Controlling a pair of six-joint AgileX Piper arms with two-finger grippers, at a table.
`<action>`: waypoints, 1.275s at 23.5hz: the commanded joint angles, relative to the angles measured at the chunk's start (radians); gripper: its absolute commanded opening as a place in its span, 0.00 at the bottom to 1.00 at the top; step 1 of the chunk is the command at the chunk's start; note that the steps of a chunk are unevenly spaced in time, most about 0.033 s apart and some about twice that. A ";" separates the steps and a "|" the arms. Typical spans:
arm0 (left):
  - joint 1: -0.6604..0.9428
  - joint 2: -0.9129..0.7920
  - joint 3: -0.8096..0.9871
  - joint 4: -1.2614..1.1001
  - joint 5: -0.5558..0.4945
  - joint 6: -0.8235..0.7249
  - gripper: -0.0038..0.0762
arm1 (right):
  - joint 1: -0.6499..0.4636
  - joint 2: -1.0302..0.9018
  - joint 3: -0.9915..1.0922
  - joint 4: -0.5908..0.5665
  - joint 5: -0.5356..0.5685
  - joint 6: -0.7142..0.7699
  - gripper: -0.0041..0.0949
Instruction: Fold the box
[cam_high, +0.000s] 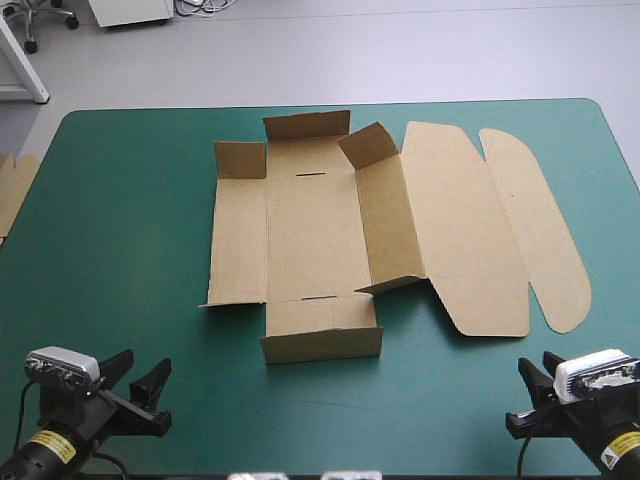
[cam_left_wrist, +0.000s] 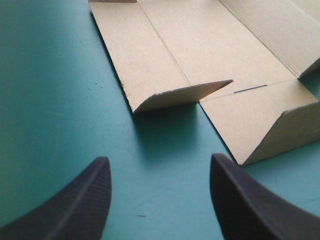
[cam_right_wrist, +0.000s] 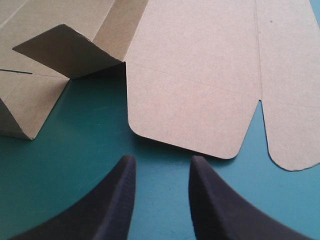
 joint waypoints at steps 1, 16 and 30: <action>0.000 0.054 -0.055 -0.004 -0.068 -0.036 0.57 | -0.001 0.021 -0.035 -0.005 -0.048 0.004 0.38; 0.000 0.386 -0.268 -0.002 -0.156 -0.050 0.57 | -0.001 0.313 -0.207 0.003 -0.047 0.057 0.45; 0.283 0.937 -0.679 -0.142 0.013 0.174 0.57 | -0.001 0.765 -0.604 -0.091 0.008 0.071 0.48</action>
